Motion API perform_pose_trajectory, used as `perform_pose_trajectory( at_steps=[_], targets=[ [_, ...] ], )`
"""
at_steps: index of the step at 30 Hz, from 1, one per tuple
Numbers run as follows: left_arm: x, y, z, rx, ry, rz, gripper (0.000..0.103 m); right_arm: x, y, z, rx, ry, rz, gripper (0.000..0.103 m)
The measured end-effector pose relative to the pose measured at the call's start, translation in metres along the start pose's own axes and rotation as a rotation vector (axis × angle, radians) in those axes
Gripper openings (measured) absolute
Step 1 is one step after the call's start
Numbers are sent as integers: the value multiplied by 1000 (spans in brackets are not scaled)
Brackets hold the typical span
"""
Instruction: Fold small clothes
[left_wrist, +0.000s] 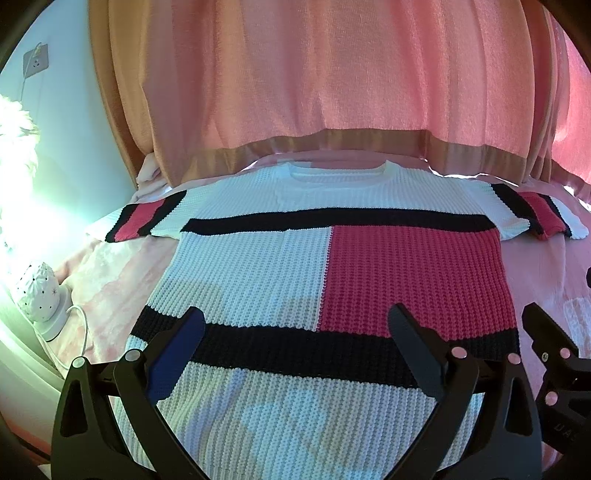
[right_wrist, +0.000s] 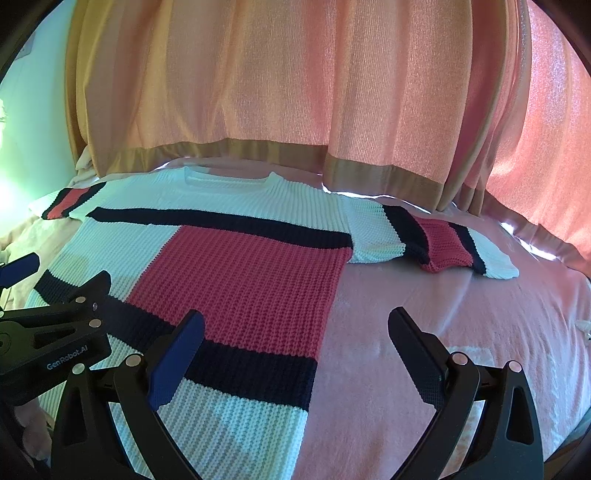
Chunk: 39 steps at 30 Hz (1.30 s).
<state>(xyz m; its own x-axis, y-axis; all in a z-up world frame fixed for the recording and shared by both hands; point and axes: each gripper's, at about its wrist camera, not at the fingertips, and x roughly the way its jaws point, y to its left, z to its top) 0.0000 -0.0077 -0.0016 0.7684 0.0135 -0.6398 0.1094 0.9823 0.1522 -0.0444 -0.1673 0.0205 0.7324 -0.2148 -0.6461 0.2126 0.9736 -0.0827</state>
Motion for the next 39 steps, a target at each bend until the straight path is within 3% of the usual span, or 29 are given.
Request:
perform_pose_trajectory(
  at_steps=[33, 39],
  targets=[
    [1, 1, 1, -10, 1, -10, 97, 0, 1, 2, -2, -6, 1, 98],
    [-10, 4, 21, -75, -26, -39, 98, -24, -35, 22, 21, -103, 27, 98]
  ],
)
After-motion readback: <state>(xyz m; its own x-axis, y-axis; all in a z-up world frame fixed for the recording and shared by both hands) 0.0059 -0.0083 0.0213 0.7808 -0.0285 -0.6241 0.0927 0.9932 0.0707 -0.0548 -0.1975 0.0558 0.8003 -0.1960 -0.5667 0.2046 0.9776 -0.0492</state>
